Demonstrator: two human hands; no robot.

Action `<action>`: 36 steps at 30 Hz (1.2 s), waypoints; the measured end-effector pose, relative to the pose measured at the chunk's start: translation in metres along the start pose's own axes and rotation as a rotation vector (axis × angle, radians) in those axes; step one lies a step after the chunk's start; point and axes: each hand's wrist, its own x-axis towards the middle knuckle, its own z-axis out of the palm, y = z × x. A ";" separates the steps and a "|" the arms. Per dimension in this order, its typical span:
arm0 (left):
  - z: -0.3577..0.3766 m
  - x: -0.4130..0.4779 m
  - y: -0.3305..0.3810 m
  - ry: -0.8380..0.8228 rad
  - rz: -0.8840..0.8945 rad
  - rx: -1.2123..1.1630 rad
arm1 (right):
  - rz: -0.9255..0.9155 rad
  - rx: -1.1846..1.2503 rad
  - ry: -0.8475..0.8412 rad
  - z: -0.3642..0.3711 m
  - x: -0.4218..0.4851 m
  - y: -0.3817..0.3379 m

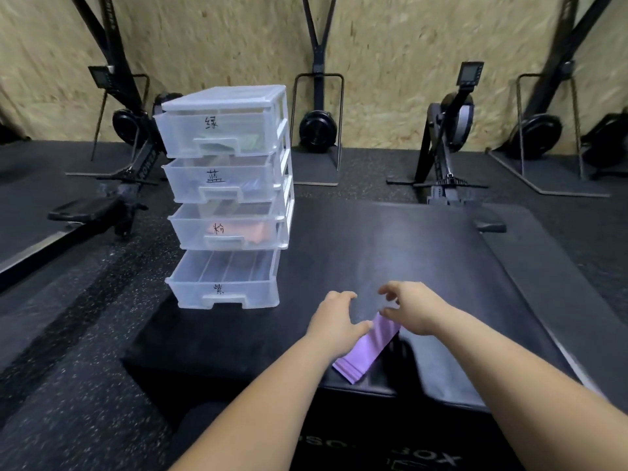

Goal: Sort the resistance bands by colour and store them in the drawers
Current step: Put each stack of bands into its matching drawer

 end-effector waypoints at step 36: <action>-0.023 -0.020 -0.012 0.107 0.046 -0.460 | -0.097 1.173 0.276 0.046 -0.039 -0.036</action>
